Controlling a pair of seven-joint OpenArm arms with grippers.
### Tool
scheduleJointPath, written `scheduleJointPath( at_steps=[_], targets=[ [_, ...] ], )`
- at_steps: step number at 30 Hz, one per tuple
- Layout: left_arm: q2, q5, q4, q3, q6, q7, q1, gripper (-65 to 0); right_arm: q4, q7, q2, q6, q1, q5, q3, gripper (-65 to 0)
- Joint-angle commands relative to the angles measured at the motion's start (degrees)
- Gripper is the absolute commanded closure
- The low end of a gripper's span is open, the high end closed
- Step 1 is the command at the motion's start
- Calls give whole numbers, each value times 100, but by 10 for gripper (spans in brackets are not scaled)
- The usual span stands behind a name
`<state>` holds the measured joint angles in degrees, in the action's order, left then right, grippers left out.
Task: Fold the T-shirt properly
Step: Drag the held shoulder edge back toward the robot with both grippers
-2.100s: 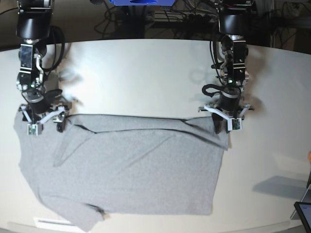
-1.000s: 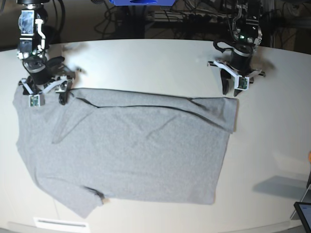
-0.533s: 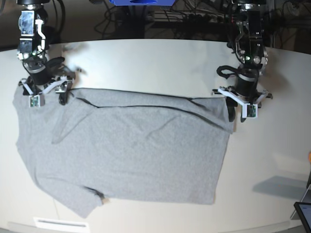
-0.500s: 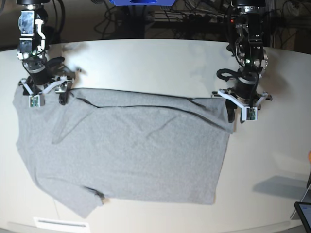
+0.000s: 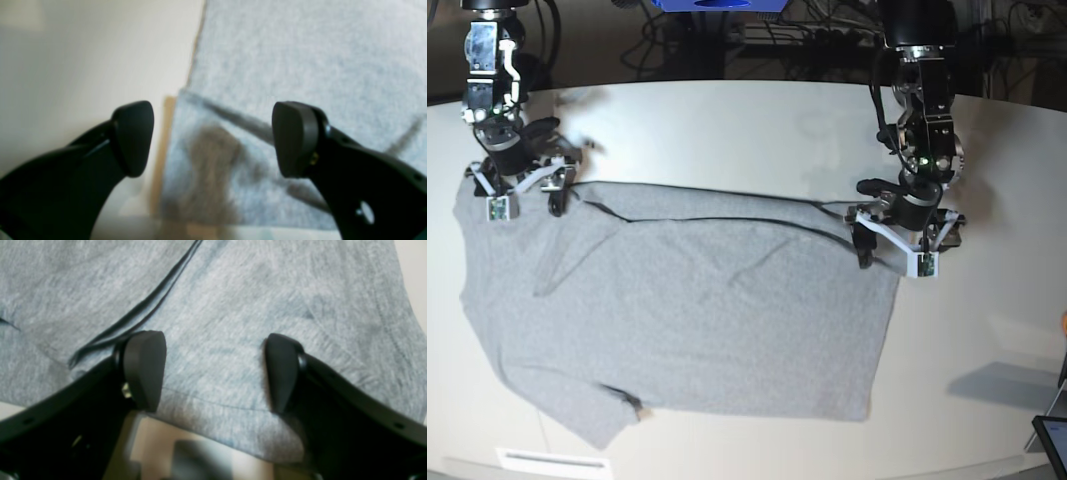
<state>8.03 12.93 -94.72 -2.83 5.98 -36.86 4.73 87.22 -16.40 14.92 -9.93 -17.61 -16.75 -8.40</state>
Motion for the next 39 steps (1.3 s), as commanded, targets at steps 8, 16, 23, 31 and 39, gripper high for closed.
scheduleJointPath(
  at_steps=[8,16,23,31,39],
  targets=[
    [-52,-58,509,112,-48,77,-47,-543,-6,-351,51,-31,-46,9,-8,-448],
    [212,-66,351,94,-48,60,498,-543,-6,-368,60,-31,-143,9,-17,-448],
    [467,-58,-80,32,-48,60,1061,-543,12,-368,60,-31,-345,9,-17,-448],
    [450,-58,-396,-249,-57,60,1571,-543,390,-368,42,-31,-758,9,-17,-448],
    [502,-58,-959,-249,-57,60,2098,-543,680,-368,34,-31,-1154,9,-17,-448]
  ],
)
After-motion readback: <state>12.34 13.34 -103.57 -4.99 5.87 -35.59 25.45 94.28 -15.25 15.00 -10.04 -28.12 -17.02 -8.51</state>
